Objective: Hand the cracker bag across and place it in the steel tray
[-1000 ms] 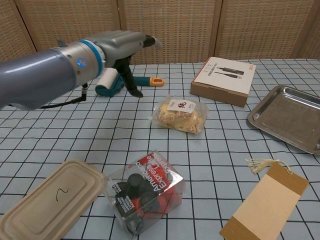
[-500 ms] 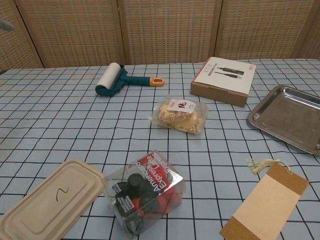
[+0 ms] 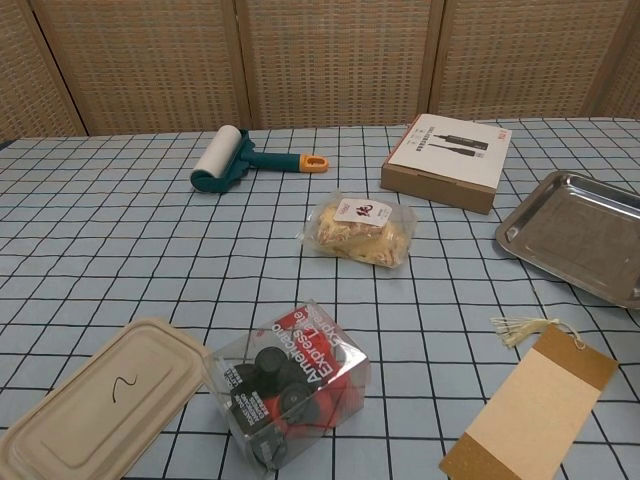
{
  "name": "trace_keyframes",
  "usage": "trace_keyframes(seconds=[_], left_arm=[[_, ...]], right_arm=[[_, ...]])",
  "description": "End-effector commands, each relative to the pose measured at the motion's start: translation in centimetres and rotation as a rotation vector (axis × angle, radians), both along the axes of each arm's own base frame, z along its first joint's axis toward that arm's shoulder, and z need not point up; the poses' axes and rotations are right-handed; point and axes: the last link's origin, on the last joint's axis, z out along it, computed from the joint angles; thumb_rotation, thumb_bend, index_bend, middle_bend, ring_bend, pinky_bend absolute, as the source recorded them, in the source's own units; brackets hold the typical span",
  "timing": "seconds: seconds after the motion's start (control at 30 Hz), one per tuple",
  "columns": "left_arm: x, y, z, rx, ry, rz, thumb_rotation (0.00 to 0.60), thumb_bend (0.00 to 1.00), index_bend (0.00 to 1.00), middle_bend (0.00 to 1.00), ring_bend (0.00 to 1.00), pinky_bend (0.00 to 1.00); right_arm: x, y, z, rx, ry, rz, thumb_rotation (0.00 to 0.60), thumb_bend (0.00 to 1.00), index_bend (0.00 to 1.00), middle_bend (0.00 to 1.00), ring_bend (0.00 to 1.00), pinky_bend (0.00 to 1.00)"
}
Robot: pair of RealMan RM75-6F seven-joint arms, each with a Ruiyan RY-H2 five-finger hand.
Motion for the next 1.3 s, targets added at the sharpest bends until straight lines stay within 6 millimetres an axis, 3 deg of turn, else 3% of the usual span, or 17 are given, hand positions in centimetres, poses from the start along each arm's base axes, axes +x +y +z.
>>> trace_keyframes(seconds=[0.03, 0.27, 0.47, 0.73, 0.97, 1.3], left_arm=[[-0.1, -0.2, 0.2, -0.004, -0.009, -0.010, 0.600, 0.00, 0.00, 0.00, 0.00, 0.00], [0.2, -0.5, 0.2, -0.037, -0.048, -0.036, 0.600, 0.00, 0.00, 0.00, 0.00, 0.00], [0.2, -0.5, 0.3, -0.067, -0.078, -0.048, 0.600, 0.00, 0.00, 0.00, 0.00, 0.00], [0.0, -0.5, 0.8, -0.074, -0.120, -0.052, 0.600, 0.00, 0.00, 0.00, 0.00, 0.00], [-0.2, -0.4, 0.9, -0.079, -0.144, -0.047, 0.600, 0.00, 0.00, 0.00, 0.00, 0.00], [-0.4, -0.3, 1.4, -0.069, -0.162, -0.040, 0.600, 0.00, 0.00, 0.00, 0.00, 0.00]], right_arm=[[7.8, -4.0, -3.6, 0.081, -0.012, 0.112, 0.600, 0.10, 0.00, 0.00, 0.00, 0.00], [13.0, -8.0, -9.2, 0.157, -0.012, 0.080, 0.600, 0.09, 0.01, 0.00, 0.00, 0.00], [15.2, -9.9, -13.2, 0.191, 0.003, 0.026, 0.600, 0.09, 0.04, 0.00, 0.00, 0.00], [15.1, -11.7, -16.8, 0.222, 0.055, -0.039, 0.600, 0.10, 0.06, 0.00, 0.00, 0.00], [13.9, -12.0, -18.8, 0.265, 0.085, -0.107, 0.600, 0.10, 0.06, 0.00, 0.00, 0.00], [14.2, -13.3, -20.7, 0.263, 0.102, -0.104, 0.600, 0.11, 0.05, 0.00, 0.00, 0.00]])
